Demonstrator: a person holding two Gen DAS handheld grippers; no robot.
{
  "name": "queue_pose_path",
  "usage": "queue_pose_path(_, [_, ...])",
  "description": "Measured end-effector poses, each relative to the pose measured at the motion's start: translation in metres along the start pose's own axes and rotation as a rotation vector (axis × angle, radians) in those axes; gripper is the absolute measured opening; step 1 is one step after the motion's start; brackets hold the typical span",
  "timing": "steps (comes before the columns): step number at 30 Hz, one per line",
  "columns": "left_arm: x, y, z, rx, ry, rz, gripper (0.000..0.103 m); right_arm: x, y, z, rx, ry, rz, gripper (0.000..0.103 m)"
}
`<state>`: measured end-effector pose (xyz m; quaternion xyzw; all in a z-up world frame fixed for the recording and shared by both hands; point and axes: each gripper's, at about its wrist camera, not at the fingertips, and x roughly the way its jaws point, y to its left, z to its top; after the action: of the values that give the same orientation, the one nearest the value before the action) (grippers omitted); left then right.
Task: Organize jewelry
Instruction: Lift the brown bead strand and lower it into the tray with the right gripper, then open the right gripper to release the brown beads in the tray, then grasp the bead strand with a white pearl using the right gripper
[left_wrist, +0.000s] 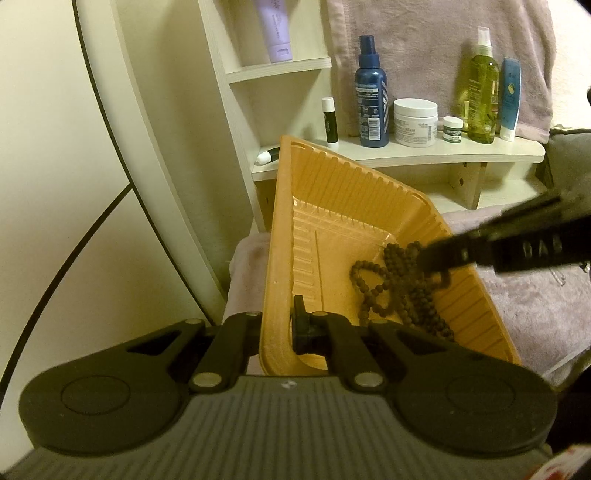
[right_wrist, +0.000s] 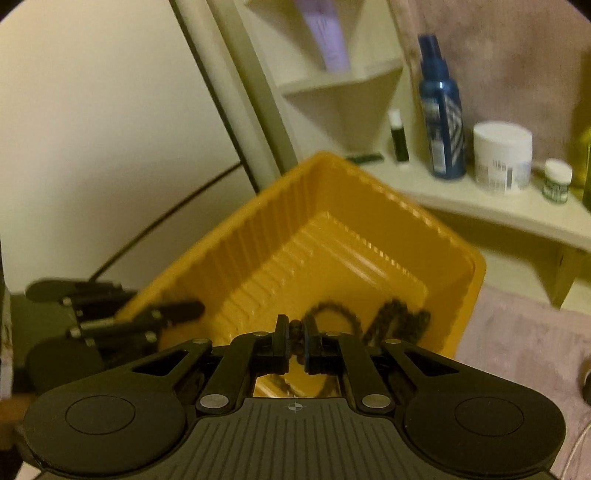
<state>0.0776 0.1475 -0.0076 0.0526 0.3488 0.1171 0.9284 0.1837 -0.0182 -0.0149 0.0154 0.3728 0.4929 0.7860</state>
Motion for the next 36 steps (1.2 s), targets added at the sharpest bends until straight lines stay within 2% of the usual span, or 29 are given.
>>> queue_pose_path(4, [0.0,0.0,0.0,-0.001,0.0,0.0,0.004,0.001,-0.005,-0.011,-0.001,0.023,-0.018,0.01])
queue_pose_path(6, [0.0,0.0,0.0,-0.001,0.0,0.0,0.004,-0.003,-0.008,-0.016,0.009,0.021,-0.038,0.028])
queue_pose_path(7, [0.001,0.0,0.0,0.0,0.0,-0.001,0.004,-0.005,-0.01,-0.019,0.022,0.015,-0.047,0.051])
queue_pose_path(8, [0.001,0.0,0.0,0.0,0.001,-0.001,0.004,-0.01,-0.013,-0.022,0.035,-0.002,-0.059,0.063])
queue_pose_path(13, [0.001,-0.001,0.0,0.001,0.002,0.0,0.004,-0.037,-0.023,-0.032,0.077,-0.074,-0.125,0.063])
queue_pose_path(19, [0.0,-0.002,0.0,0.01,-0.002,0.001,0.004,-0.087,-0.044,-0.06,0.095,-0.216,-0.345,0.063])
queue_pose_path(24, [0.0,-0.003,0.0,0.013,-0.002,0.002,0.004,-0.12,-0.072,-0.088,0.167,-0.27,-0.494,0.063])
queue_pose_path(30, [-0.001,-0.004,0.0,0.023,-0.006,0.001,0.004,-0.139,-0.103,-0.124,0.261,-0.24,-0.637,0.063])
queue_pose_path(36, [-0.001,-0.003,0.0,0.024,-0.002,0.001,0.004,-0.144,-0.114,-0.142,0.285,-0.211,-0.644,0.063])
